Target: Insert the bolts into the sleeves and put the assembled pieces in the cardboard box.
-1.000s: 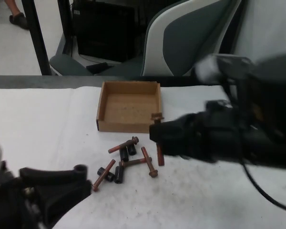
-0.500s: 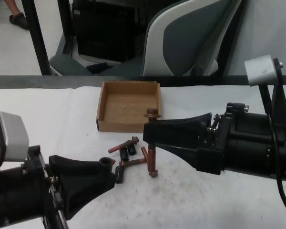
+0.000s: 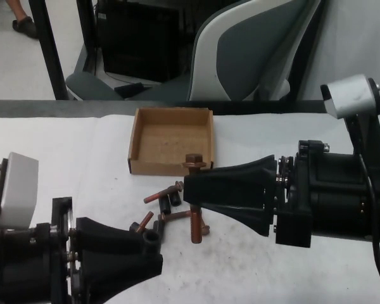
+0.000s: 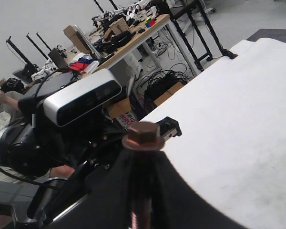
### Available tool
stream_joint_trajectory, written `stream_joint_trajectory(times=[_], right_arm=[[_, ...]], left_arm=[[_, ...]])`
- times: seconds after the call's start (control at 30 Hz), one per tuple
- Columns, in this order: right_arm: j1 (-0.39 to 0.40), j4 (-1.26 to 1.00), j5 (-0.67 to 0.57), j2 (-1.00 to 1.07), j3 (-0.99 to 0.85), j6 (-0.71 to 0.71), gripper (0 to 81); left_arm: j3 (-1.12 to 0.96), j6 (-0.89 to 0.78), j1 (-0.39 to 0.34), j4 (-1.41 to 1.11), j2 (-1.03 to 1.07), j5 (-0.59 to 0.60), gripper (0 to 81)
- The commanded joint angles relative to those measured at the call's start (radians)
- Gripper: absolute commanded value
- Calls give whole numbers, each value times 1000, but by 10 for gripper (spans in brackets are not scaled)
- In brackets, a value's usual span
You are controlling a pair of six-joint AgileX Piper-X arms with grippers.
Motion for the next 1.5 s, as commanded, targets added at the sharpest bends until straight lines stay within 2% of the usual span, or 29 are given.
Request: stream_joint_trajectory(times=[0.0,0.13,0.4,0.53,0.9,1.47], right_arm=[[-4,-22,-16,-5,-7,8,2],[-4,-22,-16,-5,-7,8,2],[-4,-22,-46,-5,-7,8,2],[-4,-22,-75,-5,-7,11,2],[-4,-22,-124,-5,-7,52,2],[-4,-13,-124,-5,-7,62,2]], left_arm=[[-1,38,-3,-26,14,35,8],[-8,38,-13,-31,53,50,8],[-17,38,-111,-33,62,26,8],[-17,33,-139,-33,62,6,8],[-44,-45,-141,-33,62,-7,8],[-49,-75,-141,-26,67,21,8]])
